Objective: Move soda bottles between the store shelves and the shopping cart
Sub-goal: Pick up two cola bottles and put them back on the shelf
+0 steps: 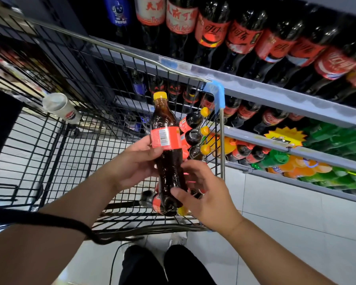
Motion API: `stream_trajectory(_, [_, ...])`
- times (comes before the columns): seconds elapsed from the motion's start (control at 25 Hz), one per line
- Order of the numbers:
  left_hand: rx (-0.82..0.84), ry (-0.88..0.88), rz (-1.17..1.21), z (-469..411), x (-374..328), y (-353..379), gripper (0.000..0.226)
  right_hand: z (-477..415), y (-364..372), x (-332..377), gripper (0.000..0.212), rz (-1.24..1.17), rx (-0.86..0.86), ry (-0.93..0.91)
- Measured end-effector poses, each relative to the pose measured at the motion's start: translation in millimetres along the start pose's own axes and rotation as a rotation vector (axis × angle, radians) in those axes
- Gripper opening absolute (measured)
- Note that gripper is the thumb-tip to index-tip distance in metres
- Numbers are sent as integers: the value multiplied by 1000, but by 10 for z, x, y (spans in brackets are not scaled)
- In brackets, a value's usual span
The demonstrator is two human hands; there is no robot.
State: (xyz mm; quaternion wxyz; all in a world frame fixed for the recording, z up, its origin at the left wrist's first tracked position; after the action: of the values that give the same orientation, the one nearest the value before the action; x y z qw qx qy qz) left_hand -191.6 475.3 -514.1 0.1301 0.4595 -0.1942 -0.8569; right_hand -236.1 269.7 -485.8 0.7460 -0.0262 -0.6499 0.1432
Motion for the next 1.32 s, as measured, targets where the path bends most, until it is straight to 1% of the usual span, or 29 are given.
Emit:
stream_trajectory(0.08, [27,-12,-27,5,9,17,83,-51,-3,-14,32,-143,7,109])
stream_trajectory(0.16, [66,-36,-60,12,41,49,82,-92,-25,-27,29,-215,3,181])
stream_trajectory(0.28, [88,-19,-116,28,76,95,65,-103,-35,-24,39,-225,1,201])
stream_trajectory(0.36, [46,9,-187,39,69,136,54,-98,-16,-25,45,-238,-32,209])
stream_trajectory(0.44, [-13,76,-312,69,68,187,52,-115,24,-34,46,-224,-72,212])
stream_trajectory(0.52, [-57,159,-429,109,80,226,56,-114,42,-41,44,-210,-122,209])
stream_trajectory(0.6, [-52,203,-537,121,70,190,60,-90,36,-42,41,-227,-147,183])
stream_trajectory(0.64, [-47,190,-590,100,53,138,60,-77,34,-42,40,-232,-152,170])
stream_trajectory(0.72, [-55,105,-684,30,54,-23,67,-68,36,-40,40,-236,-166,161])
stream_trajectory(0.76, [-56,96,-777,-20,78,-107,70,-70,39,-39,39,-239,-171,161])
stream_trajectory(0.8, [-43,128,-919,-80,131,-191,66,-69,47,-36,38,-241,-179,162])
stream_trajectory(0.88, [53,165,-1205,-205,291,-312,56,-67,52,-19,36,-241,-210,147])
stream_trajectory(0.96, [226,105,-1444,-312,462,-387,55,-65,48,-5,37,-259,-255,141])
stream_trajectory(1.04, [432,73,-1632,-370,656,-389,52,-63,57,-18,39,-289,-312,160])
stream_trajectory(1.08, [505,72,-1706,-380,794,-392,51,-67,63,-43,40,-291,-340,164])
stream_trajectory(1.16, [555,59,-1769,-394,1012,-391,53,-87,71,-90,42,-265,-358,143])
stream_trajectory(1.28, [525,70,-1787,-400,1089,-318,52,-84,77,-144,39,-244,-313,97])
stream_trajectory(1.32, [519,42,-1802,-413,1081,-305,52,-84,79,-154,38,-235,-294,80])
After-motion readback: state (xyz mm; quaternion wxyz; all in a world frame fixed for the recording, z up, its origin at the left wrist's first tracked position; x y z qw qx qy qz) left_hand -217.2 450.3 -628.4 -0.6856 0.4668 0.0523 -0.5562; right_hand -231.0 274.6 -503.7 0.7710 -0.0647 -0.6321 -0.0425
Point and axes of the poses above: each hand's wrist, its own z-axis away from the middle knuckle, its own y-axis out of the palm, x = y × z, the point moved 2 cm from there along -z, towards the middle knuckle, and after that the axes turned 13 degrees about -x, right-handed, at the moved point
